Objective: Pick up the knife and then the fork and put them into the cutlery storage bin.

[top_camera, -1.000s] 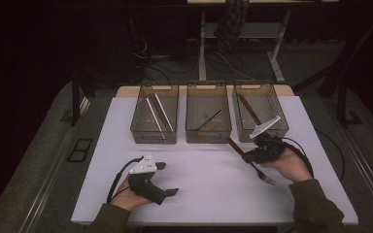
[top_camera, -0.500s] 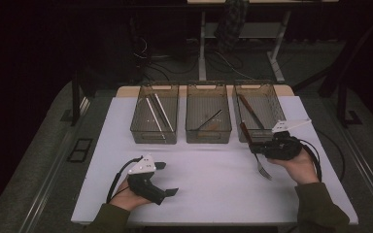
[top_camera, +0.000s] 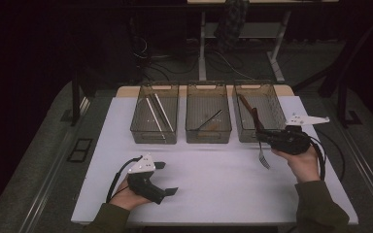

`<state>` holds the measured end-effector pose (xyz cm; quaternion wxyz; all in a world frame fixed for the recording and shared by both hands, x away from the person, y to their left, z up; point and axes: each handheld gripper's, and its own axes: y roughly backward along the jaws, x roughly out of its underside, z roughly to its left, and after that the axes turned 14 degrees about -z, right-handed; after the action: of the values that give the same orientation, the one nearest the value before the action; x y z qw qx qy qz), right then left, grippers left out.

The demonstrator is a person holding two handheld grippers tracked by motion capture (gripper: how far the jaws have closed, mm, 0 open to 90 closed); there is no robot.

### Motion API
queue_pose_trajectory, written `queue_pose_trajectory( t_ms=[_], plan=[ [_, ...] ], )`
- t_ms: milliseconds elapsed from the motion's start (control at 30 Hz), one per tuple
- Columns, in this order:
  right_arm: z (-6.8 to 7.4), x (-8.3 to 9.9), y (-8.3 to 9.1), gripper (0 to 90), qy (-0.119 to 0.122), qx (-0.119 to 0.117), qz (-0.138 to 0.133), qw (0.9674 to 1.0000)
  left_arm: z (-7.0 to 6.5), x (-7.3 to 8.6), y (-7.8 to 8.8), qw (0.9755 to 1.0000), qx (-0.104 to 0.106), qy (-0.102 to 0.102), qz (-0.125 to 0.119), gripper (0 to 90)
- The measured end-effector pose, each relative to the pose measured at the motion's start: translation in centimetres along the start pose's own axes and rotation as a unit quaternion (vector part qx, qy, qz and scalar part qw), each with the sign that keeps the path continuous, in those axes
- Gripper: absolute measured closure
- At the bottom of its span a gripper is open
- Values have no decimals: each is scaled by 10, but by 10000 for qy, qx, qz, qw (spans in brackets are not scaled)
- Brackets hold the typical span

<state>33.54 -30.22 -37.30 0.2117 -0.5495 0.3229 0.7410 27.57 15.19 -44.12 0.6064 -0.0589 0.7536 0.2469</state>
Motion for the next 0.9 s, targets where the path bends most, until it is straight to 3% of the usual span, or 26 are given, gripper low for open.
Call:
queue_pose_trajectory(
  t_ms=[200,467,733,900],
  plan=[
    [-2,-11,3,769,-43,240,-260,9994,0,1,-1,10000,-9,-15,43,0],
    [-4,-37,0,770,107,499,-499,9975,-1,1,-2,10000,7,-31,49,0],
    [-16,-62,-9,769,93,896,-804,9927,-2,0,-2,10000,16,-41,50,0],
    [-26,-71,-23,770,115,1182,-790,9898,-2,0,-2,10000,25,-37,49,0]
  ],
)
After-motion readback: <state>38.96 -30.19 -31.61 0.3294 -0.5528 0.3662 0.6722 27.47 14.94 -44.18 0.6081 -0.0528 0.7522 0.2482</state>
